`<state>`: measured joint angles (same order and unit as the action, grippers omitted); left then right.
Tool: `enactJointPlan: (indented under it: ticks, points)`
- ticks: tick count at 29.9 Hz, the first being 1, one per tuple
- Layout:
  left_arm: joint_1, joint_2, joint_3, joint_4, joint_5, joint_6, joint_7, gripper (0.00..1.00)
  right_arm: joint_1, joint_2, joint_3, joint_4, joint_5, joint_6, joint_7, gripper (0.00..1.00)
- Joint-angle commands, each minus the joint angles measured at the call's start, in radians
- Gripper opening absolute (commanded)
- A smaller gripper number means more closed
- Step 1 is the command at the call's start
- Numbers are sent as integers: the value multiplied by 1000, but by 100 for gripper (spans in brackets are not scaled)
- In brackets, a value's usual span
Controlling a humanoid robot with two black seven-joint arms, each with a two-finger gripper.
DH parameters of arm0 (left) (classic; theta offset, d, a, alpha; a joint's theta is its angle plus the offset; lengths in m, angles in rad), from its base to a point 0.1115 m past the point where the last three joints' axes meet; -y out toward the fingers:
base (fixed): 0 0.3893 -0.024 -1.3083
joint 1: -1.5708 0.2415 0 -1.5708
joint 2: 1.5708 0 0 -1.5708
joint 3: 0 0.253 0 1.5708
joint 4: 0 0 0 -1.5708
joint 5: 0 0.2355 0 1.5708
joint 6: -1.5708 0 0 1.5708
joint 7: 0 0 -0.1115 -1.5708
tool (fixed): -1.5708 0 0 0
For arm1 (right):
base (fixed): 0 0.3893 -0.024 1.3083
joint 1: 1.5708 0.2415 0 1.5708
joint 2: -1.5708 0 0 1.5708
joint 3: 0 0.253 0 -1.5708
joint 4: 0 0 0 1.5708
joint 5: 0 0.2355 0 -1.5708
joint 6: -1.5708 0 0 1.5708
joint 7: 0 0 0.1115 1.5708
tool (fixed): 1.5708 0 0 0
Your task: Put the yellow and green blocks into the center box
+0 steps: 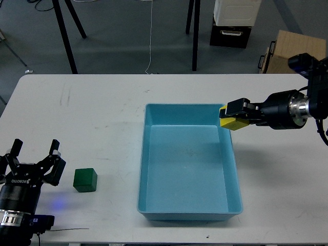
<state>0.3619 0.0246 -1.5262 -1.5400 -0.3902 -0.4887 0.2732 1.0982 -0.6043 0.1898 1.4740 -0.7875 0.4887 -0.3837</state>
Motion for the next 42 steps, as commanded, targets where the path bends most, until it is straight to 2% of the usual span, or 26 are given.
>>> enactJointPlan:
  ticks: [1,4,6,8,9,18,23,29,32,35,39,42]
  points:
    - [0,-2,0,0,1,0,0,100,-3,92,-49,-67,1,0,-1,17]
    - [0,-2,-2,0,1,0,0,100,-4,129,-52,-80,1,0,-1,35]
    - [2,-2,0,0,1,0,0,100,-4,141,-50,-95,4,0,-1,57]
    - [2,-2,0,0,1,0,0,100,-4,144,-50,-98,5,0,0,90]
    - [2,-2,0,0,1,0,0,100,-4,141,-49,-97,7,0,0,96]
    - [2,-2,0,0,1,0,0,100,-4,90,39,-100,30,0,2,96]
    - [0,-2,0,0,1,0,0,100,-8,14,154,-133,183,0,3,96]
    - [-14,0,1,1,4,0,1,100,-40,-31,327,-341,413,0,12,97]
    - [-23,0,18,23,2,0,0,100,-72,-9,442,-470,598,0,14,97]
    - [-34,1,20,38,4,0,0,100,-109,35,545,-534,808,0,17,97]
    - [-40,5,20,49,4,0,1,100,-178,49,674,-584,990,0,84,97]
    - [-55,6,21,55,4,0,1,100,-283,46,784,-590,1095,0,104,97]
